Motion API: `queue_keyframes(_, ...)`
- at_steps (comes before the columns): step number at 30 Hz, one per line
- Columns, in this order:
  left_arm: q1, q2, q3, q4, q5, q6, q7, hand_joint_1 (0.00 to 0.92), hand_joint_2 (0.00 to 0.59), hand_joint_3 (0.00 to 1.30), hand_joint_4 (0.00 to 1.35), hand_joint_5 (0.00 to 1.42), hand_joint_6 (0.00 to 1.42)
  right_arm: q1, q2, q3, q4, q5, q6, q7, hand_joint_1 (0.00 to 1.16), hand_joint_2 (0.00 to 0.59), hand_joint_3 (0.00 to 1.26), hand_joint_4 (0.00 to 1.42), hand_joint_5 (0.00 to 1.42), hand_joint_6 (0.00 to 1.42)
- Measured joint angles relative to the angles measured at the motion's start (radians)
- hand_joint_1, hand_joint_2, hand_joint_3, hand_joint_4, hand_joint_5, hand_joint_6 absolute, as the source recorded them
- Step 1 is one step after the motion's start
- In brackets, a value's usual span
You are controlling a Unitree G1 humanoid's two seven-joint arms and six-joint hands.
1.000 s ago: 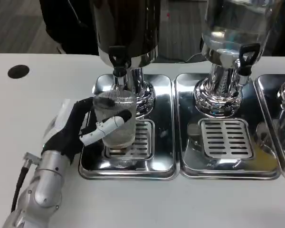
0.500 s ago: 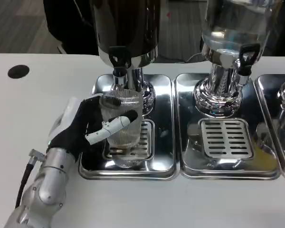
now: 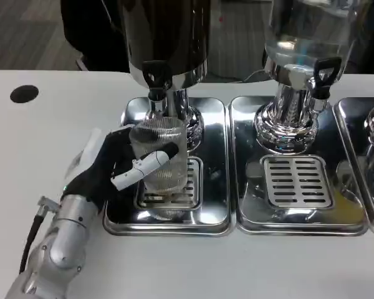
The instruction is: Grasp the cup under the faucet to collect the drink, then remove the cup.
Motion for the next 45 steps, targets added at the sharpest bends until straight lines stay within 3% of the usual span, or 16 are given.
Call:
queue_keyframes(7, 0.002, 0.012, 0.002, 0.0, -0.003, 0.0, -0.031, 0.086, 0.092, 0.17, 0.03, 0.07, 0.0, -0.002, 0.0, 0.0, 0.009, -0.001, 0.0, 0.003, 0.76, 0.517, 0.42, 0.39, 0.33, 0.24)
queue_keyframes(15, 0.004, 0.022, 0.002, 0.0, -0.032, 0.0, -0.088, 0.035, 0.034, 0.04, 0.0, 0.0, 0.0, -0.012, 0.001, 0.003, 0.014, -0.002, 0.0, 0.007, 0.76, 0.517, 0.42, 0.39, 0.33, 0.24)
queue_keyframes(25, 0.007, 0.051, 0.007, -0.004, -0.08, 0.008, -0.196, 0.033, 0.028, 0.01, 0.0, 0.0, 0.0, -0.019, 0.003, 0.006, 0.011, -0.005, 0.0, 0.009, 0.76, 0.521, 0.42, 0.39, 0.33, 0.24)
queue_keyframes(38, 0.028, 0.059, 0.011, -0.044, -0.089, 0.027, -0.208, 0.083, 0.041, 0.04, 0.0, 0.0, 0.0, -0.026, 0.004, 0.009, 0.009, -0.005, 0.001, 0.013, 0.77, 0.522, 0.42, 0.41, 0.33, 0.24)
queue_keyframes(45, 0.064, 0.059, 0.028, -0.083, -0.089, 0.029, -0.195, 0.085, 0.044, 0.0, 0.0, 0.0, 0.0, -0.026, 0.004, 0.009, 0.006, -0.005, 0.001, 0.014, 0.77, 0.522, 0.42, 0.41, 0.33, 0.24)
